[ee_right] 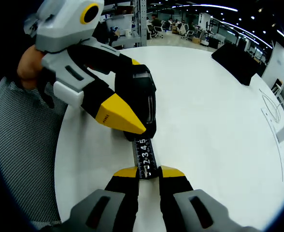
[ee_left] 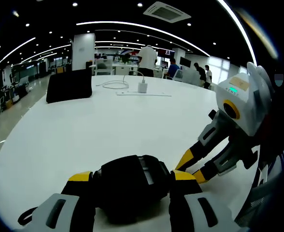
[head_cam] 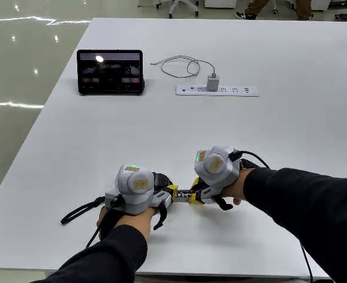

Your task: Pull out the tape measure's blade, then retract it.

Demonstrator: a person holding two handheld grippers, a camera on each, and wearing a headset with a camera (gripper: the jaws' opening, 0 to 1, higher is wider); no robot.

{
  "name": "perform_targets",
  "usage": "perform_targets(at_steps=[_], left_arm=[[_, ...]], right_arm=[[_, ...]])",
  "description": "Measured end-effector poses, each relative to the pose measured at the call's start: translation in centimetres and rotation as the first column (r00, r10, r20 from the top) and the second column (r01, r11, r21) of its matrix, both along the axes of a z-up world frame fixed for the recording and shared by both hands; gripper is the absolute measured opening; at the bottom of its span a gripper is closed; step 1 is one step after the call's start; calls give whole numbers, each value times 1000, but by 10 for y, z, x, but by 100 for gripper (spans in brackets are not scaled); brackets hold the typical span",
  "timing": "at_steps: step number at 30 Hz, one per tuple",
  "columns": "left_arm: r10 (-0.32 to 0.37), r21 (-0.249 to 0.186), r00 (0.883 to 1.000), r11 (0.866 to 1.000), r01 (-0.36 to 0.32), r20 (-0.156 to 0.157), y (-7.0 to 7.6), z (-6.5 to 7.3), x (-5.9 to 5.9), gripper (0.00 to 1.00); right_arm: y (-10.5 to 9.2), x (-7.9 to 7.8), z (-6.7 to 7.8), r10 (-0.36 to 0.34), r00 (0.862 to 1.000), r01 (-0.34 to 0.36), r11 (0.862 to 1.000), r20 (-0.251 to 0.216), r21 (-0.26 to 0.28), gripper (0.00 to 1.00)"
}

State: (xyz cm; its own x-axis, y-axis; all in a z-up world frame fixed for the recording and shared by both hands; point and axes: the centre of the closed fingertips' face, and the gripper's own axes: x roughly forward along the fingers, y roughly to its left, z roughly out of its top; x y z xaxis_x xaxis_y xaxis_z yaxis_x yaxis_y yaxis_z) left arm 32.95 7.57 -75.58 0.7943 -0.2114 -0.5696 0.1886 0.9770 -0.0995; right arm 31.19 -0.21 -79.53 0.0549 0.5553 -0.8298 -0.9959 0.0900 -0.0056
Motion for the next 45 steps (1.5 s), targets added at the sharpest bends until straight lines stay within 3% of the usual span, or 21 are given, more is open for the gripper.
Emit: perform_targets(at_steps=[10,15,45], left_arm=[[4,1,1000,1000,-4,-1,0,0,0,58],[6,-20,1000,1000,-6,-1,2,1,0,58],[-13,-35,1000,999,13,4,2,2,1,57]], right_arm=[[3,-1,1,36,999,-36,999,7,7,11],[4,0,2,31,999,-31,999,7,9,11],[21,-2,1,7,1000,-7,999,-7,39,12]])
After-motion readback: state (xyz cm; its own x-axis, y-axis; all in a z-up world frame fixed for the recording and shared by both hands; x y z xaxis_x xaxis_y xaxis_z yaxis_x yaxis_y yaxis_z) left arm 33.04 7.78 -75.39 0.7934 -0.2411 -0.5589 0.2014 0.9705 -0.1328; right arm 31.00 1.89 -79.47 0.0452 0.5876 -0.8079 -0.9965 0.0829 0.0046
